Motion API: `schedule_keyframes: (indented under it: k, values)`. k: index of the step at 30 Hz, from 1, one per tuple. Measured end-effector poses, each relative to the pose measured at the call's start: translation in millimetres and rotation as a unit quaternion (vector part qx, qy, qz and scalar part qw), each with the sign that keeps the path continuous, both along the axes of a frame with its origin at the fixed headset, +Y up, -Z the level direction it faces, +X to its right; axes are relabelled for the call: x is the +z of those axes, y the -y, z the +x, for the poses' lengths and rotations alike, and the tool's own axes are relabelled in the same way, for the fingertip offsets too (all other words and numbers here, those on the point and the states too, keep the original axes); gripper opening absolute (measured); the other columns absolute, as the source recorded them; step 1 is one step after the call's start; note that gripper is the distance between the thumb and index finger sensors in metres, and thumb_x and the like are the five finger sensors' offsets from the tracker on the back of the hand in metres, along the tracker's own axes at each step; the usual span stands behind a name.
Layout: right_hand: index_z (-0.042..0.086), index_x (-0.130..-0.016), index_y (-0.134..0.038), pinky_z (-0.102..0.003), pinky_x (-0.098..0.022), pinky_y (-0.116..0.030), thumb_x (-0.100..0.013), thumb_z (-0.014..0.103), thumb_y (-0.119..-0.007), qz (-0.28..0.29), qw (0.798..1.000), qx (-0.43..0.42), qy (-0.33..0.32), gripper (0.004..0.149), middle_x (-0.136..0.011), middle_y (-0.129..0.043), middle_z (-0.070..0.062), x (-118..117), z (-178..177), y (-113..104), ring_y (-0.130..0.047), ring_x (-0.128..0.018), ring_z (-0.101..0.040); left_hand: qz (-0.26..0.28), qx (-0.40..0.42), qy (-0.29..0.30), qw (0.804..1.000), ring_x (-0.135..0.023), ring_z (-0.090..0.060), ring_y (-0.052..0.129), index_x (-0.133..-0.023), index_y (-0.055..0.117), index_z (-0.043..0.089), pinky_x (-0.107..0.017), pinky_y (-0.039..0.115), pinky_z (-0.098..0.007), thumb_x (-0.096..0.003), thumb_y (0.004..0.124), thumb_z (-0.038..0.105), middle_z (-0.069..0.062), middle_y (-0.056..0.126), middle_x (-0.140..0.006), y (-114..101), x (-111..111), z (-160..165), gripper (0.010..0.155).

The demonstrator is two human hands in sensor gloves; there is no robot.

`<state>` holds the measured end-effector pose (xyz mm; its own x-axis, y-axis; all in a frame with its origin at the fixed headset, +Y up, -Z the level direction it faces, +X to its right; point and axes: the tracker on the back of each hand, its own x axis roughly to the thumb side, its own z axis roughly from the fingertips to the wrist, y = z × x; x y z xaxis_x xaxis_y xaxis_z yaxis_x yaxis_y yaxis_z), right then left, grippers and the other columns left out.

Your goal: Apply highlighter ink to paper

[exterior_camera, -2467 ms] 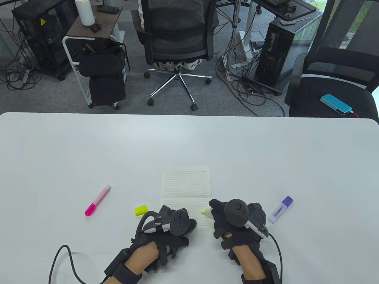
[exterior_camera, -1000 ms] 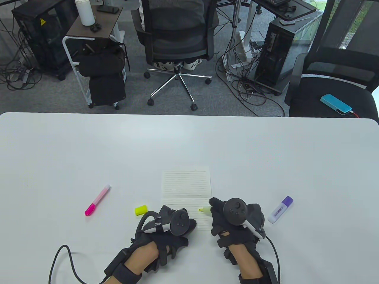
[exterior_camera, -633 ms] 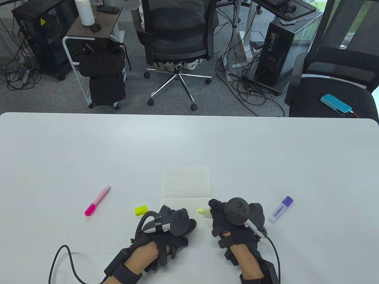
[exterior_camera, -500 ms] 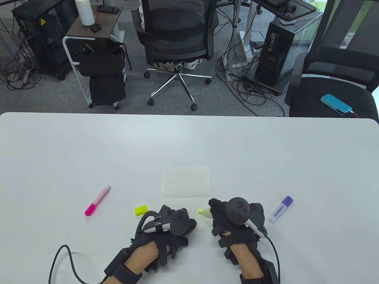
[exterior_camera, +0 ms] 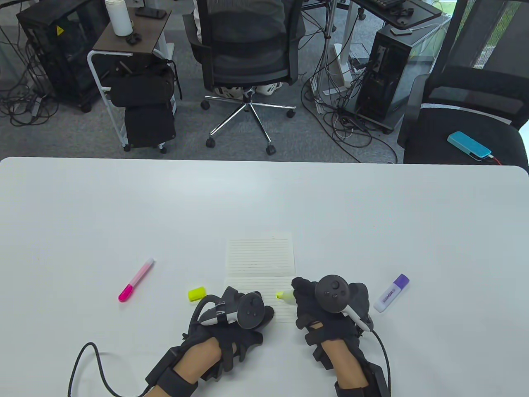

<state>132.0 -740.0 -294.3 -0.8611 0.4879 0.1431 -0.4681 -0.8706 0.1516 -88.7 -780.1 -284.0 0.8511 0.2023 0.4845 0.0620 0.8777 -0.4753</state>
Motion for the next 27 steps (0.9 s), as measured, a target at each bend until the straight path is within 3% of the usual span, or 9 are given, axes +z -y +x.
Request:
schedule_keyframes:
  k: [3, 8, 12, 16, 21, 27]
  values:
    - [0.019, -0.101, -0.077, -0.059, -0.058, -0.073, -0.064, 0.031, -0.075, 0.032, 0.999, 0.008, 0.014, 0.039, -0.077, -0.091, -0.016, -0.7, -0.8, 2.2, -0.092, -0.049, -0.031, 0.0, 0.0, 0.0, 1.0, -0.103, -0.034, 0.036, -0.107, 0.045, 0.041, -0.071, 0.047, -0.054, -0.0445, 0.073, 0.053, -0.002, 0.028, -0.115, 0.0, 0.0, 0.0, 0.069]
    - [0.018, -0.099, -0.079, -0.059, -0.057, -0.074, -0.063, 0.03, -0.077, -0.008, 1.0, -0.001, 0.001, 0.038, -0.075, -0.092, -0.017, 0.1, 2.0, -0.2, -0.093, -0.046, -0.031, 0.0, 0.0, -0.001, 1.0, -0.103, -0.034, 0.036, -0.107, 0.045, 0.041, -0.071, 0.047, -0.054, -0.0446, 0.073, 0.053, -0.002, 0.028, -0.115, 0.1, -0.1, -0.1, 0.069]
    - [0.019, -0.101, -0.077, -0.059, -0.058, -0.073, -0.064, 0.031, -0.075, 0.029, 0.999, 0.009, 0.019, 0.039, -0.077, -0.091, -0.016, -1.1, 0.4, 2.0, -0.092, -0.049, -0.031, -0.001, 0.0, -0.001, 1.0, -0.103, -0.034, 0.036, -0.107, 0.045, 0.041, -0.071, 0.047, -0.054, -0.0446, 0.073, 0.052, -0.002, 0.028, -0.115, 0.2, -0.1, -0.2, 0.069]
    - [0.018, -0.1, -0.078, -0.059, -0.057, -0.074, -0.064, 0.03, -0.076, -0.009, 1.0, -0.001, 0.006, 0.038, -0.075, -0.091, -0.017, -1.3, 3.5, 0.8, -0.093, -0.047, -0.031, 0.0, 0.0, 0.0, 1.0, -0.103, -0.034, 0.036, -0.107, 0.045, 0.041, -0.071, 0.047, -0.054, -0.0446, 0.073, 0.052, -0.002, 0.028, -0.115, 0.3, -0.2, -0.1, 0.069]
    - [0.019, -0.101, -0.077, -0.059, -0.058, -0.073, -0.064, 0.031, -0.075, 0.024, 0.999, 0.014, 0.023, 0.039, -0.077, -0.09, -0.016, -2.7, 2.1, 3.6, -0.092, -0.049, -0.031, -0.001, 0.0, -0.001, 1.0, -0.103, -0.034, 0.036, -0.107, 0.044, 0.041, -0.071, 0.047, -0.054, -0.0446, 0.073, 0.052, -0.002, 0.028, -0.115, 0.4, -0.1, -0.1, 0.07]
    - [0.018, -0.099, -0.079, -0.059, -0.057, -0.074, -0.063, 0.03, -0.076, -0.011, 1.0, -0.001, 0.012, 0.038, -0.074, -0.092, -0.017, -2.5, 6.6, 1.0, -0.093, -0.046, -0.031, 0.0, 0.0, -0.001, 1.0, -0.103, -0.034, 0.036, -0.107, 0.045, 0.041, -0.071, 0.047, -0.054, -0.0446, 0.074, 0.052, -0.002, 0.028, -0.115, 0.4, -0.2, -0.1, 0.069]
